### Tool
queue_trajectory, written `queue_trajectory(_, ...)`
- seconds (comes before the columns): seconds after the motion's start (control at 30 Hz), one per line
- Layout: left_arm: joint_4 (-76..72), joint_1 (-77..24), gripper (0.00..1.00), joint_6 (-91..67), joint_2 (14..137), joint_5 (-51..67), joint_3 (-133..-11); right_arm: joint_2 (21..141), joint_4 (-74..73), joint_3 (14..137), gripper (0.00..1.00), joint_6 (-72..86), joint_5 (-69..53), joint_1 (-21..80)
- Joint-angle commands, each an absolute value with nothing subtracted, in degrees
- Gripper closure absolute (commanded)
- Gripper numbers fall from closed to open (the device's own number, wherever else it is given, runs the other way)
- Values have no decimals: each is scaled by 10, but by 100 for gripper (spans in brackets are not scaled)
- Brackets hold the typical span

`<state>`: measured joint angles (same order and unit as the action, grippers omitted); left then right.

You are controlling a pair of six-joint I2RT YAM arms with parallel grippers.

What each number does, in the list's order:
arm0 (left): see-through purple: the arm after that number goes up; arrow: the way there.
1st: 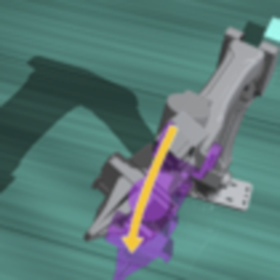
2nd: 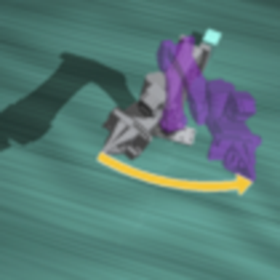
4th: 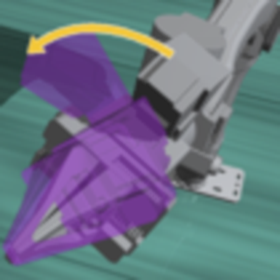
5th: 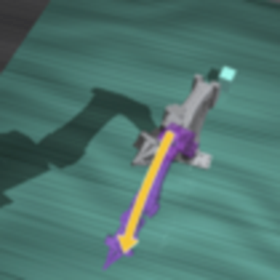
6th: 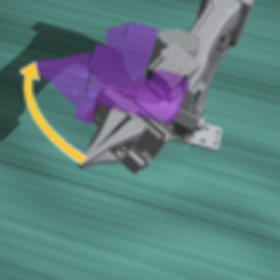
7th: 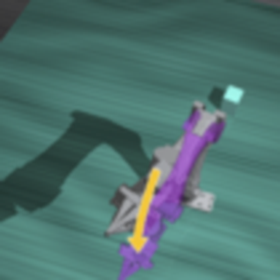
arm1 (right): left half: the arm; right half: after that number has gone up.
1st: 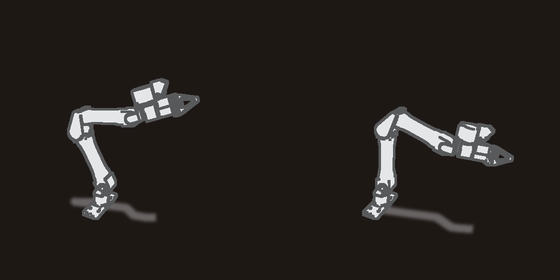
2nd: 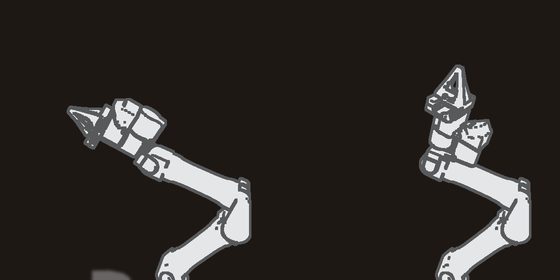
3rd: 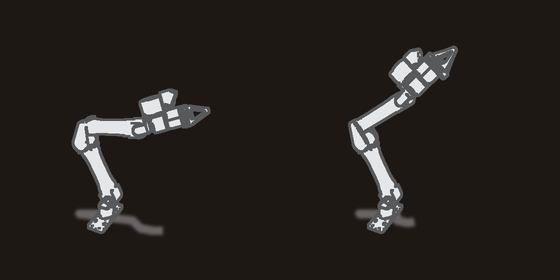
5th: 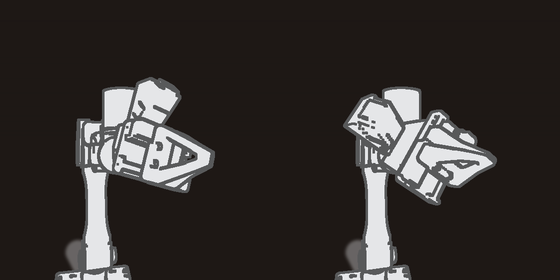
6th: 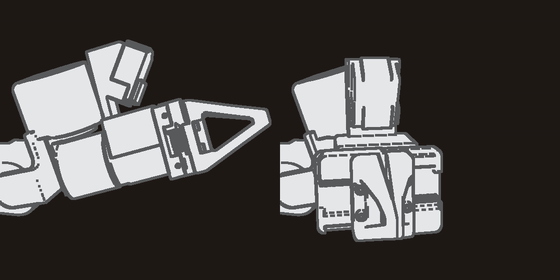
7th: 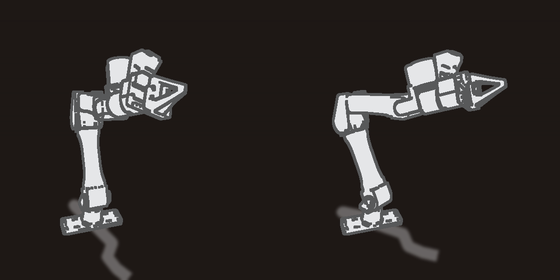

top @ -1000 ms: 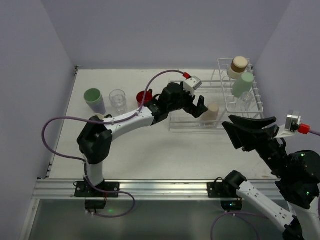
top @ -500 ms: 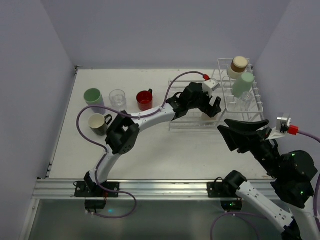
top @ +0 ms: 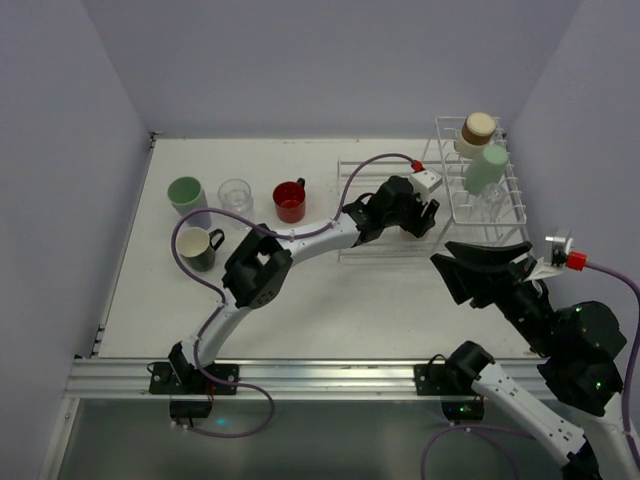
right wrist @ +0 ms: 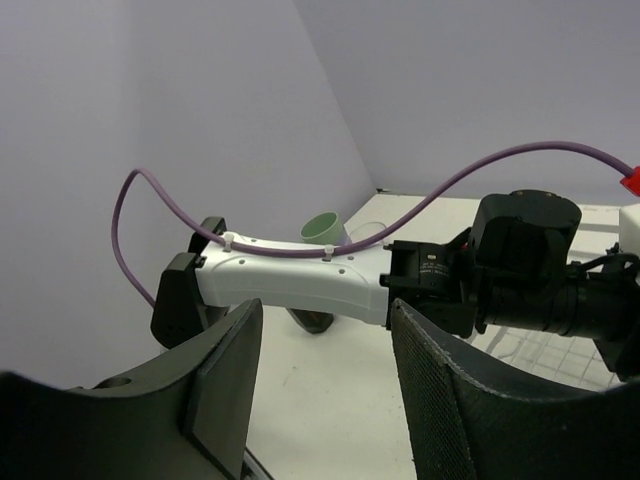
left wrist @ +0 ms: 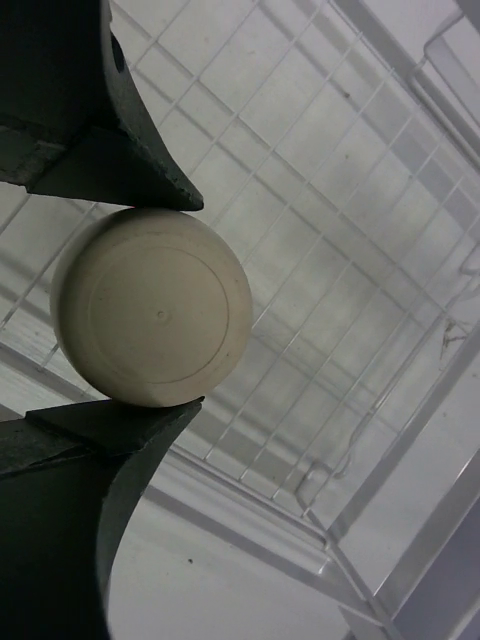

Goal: Unload the cups from the dish rack

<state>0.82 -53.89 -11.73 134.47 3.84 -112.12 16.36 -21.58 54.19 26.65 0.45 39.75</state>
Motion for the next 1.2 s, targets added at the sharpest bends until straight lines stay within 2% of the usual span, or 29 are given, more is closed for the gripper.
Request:
queue_trajectory(0.0,-23,-537,42,-98,1318,-24,-1109,166,-213,540,43,259,-1,400)
queue_trajectory(0.1,-35,-534,61,-97,1289,-41,-1090,170,-206,539,42,262,-1,399)
queue_trajectory(0.2,-73,-532,68,-97,1222,-42,-1041,179,-196,532,37,270,-1,400)
queue_trajectory(0.3,-98,-530,70,-99,1163,-42,-1010,192,-179,521,32,286,-1,400)
queue_trajectory(0.37,-114,-526,70,-105,1129,-44,-992,199,-158,509,25,296,-1,400)
queue_trajectory(0.43,-137,-518,72,-125,1071,-40,-951,208,-142,498,19,310,-1,400)
queue_trajectory(0.53,-170,-501,74,-176,986,-27,-879,227,-109,489,15,330,-11,399)
queue_trajectory(0.63,-219,-472,75,-265,889,-3,-777,231,-55,462,15,362,-18,399)
queue_trajectory(0.77,-314,-417,76,-445,741,83,-602,219,56,400,21,432,-27,400)
queue_trajectory(0.87,-369,-400,78,-510,676,110,-529,259,115,386,25,453,-60,400)
queue_trajectory(1.03,-438,-400,78,-579,615,148,-448,355,195,406,28,486,-119,399)
queue_trajectory(1.17,-440,-400,80,-584,585,160,-439,382,243,397,31,507,-129,401)
